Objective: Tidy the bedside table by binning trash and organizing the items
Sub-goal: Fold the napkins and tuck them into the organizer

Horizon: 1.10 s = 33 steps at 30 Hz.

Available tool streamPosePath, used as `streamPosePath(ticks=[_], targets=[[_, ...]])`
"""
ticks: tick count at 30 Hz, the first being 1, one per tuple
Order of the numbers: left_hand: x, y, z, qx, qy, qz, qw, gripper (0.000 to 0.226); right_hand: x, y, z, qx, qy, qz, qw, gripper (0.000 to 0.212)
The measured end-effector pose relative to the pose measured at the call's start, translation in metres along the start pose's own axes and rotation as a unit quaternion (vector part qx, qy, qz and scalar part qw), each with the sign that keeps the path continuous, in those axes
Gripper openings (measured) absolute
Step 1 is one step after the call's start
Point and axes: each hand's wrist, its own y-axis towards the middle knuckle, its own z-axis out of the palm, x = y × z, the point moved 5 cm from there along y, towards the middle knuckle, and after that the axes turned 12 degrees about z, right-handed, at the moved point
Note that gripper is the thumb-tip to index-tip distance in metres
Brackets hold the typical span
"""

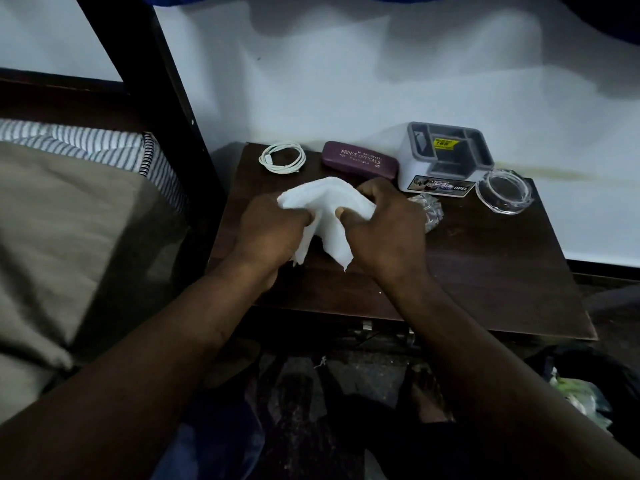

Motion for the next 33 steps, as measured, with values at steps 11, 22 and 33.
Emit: streamPosePath(ticks=[11, 22, 33], targets=[[-0.014, 0.006, -0.005, -0.020, -0.118, 0.027, 0.992, 0.011, -0.001, 0.010, -0.018, -0.005, 0.153, 0.079, 0.985, 0.028], [-0.018, -0.002, 0.007, 0.025, -0.235, -0.036, 0.971, 0.011, -0.012, 0.014, -0.010, 0.110, 0.276, 0.146, 0.943, 0.028], [-0.016, -0.005, 0.015, 0.005, -0.199, -0.041, 0.979, 0.022, -0.007, 0.011, -0.013, 0.026, 0.167, 0.103, 0.980, 0.026]])
